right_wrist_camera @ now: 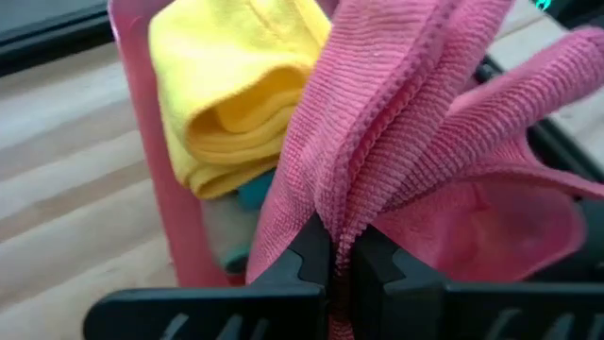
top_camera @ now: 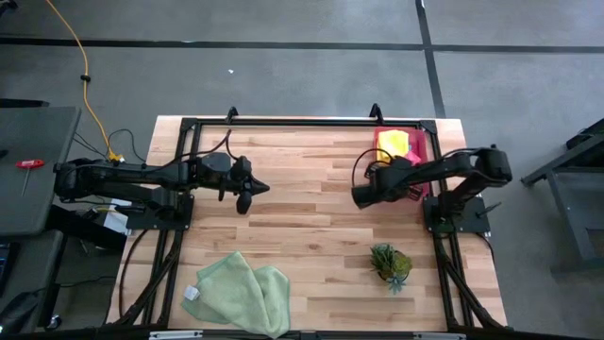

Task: Fold microfiber towels
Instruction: Put the folded pink microfiber cloth into the red bin

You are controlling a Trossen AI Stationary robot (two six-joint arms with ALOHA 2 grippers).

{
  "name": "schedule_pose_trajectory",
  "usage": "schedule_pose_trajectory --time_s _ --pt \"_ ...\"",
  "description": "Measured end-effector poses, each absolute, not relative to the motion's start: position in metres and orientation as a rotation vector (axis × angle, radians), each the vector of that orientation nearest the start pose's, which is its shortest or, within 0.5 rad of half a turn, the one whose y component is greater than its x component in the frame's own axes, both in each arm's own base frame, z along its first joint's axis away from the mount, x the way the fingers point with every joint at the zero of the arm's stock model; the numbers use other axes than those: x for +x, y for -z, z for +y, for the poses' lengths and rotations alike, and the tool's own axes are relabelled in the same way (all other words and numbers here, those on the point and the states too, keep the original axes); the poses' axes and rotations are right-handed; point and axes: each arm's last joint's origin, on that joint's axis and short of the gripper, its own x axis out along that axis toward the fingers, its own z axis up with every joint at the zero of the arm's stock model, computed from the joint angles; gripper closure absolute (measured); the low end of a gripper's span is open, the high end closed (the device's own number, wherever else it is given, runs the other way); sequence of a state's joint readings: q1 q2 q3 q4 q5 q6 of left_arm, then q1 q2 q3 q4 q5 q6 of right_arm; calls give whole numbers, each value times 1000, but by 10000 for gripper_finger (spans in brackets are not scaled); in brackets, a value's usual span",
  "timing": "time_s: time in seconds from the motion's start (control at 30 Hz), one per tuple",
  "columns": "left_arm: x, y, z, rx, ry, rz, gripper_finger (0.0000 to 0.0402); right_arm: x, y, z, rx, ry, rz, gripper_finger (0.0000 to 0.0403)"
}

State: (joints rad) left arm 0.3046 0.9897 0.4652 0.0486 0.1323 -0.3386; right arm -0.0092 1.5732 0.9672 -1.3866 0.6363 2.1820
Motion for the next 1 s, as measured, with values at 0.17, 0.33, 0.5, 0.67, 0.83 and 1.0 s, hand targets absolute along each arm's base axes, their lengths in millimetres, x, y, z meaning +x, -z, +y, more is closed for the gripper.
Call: schedule_pose_trajectory --time_s 0.17,0.33,0.5,0.67,0.83,1.0 --pt "195 -209 57 -441 -230 435 401 227 -187 -27 881 1927 463 403" --pt "195 -209 57 -446 -232 435 401 231 -185 -30 933 1912 414 403" --pt "195 -209 57 -448 -233 434 401 228 -186 -26 913 1931 464 403" --pt "195 -209 57 -447 -235 434 402 226 -186 -17 942 1937 524 403" --pt "195 -209 57 -446 -235 434 401 226 -186 -12 972 1944 536 398" --pt "195 -209 57 -446 -235 434 401 225 -186 -11 980 1951 543 370"
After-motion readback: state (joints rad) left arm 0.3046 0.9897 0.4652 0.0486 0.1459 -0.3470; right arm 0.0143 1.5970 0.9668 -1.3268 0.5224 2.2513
